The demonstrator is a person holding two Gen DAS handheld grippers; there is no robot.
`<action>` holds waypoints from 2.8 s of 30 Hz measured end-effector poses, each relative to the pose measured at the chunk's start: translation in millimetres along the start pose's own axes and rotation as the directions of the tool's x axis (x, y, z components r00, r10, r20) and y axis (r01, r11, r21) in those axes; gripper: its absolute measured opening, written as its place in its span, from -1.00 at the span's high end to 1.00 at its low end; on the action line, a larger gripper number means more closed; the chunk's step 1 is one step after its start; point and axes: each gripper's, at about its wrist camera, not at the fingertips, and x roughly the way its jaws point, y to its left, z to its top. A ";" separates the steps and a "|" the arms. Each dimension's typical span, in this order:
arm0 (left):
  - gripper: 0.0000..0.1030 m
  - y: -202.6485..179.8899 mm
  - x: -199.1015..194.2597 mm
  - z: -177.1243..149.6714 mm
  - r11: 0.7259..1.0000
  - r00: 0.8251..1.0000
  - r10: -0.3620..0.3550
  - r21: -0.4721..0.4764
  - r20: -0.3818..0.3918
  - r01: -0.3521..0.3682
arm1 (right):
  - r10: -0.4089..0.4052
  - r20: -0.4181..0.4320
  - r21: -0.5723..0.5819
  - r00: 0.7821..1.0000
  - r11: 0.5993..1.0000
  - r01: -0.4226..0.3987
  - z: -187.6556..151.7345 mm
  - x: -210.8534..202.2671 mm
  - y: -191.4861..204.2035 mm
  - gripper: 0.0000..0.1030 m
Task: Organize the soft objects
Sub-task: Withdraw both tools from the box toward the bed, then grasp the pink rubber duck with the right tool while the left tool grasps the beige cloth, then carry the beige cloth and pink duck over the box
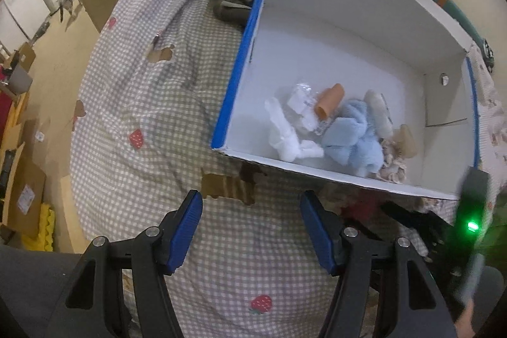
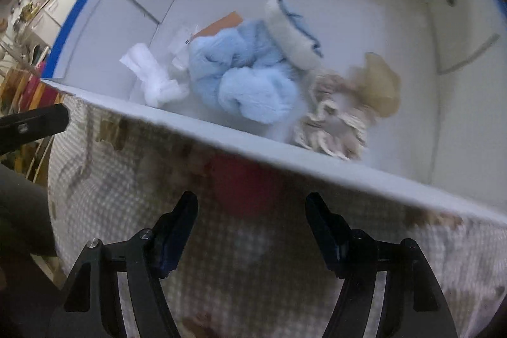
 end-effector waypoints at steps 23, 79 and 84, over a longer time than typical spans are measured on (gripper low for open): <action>-0.19 -30.1 36.0 -14.5 0.989 0.995 0.062 0.140 -0.080 -0.050 | 0.066 -0.028 0.123 0.997 0.991 -0.062 -14.7 -34.0 -32.1 -0.01; 0.74 -89.3 55.1 -48.3 0.936 0.996 0.087 0.343 0.010 -0.085 | 0.112 0.066 0.239 0.992 0.963 -0.124 -26.1 -62.3 -57.3 -0.01; 0.73 -76.9 14.0 -51.6 0.938 0.996 0.066 0.338 0.054 -0.081 | 0.098 0.064 0.210 0.993 0.972 -0.109 -28.5 -64.2 -49.2 -0.01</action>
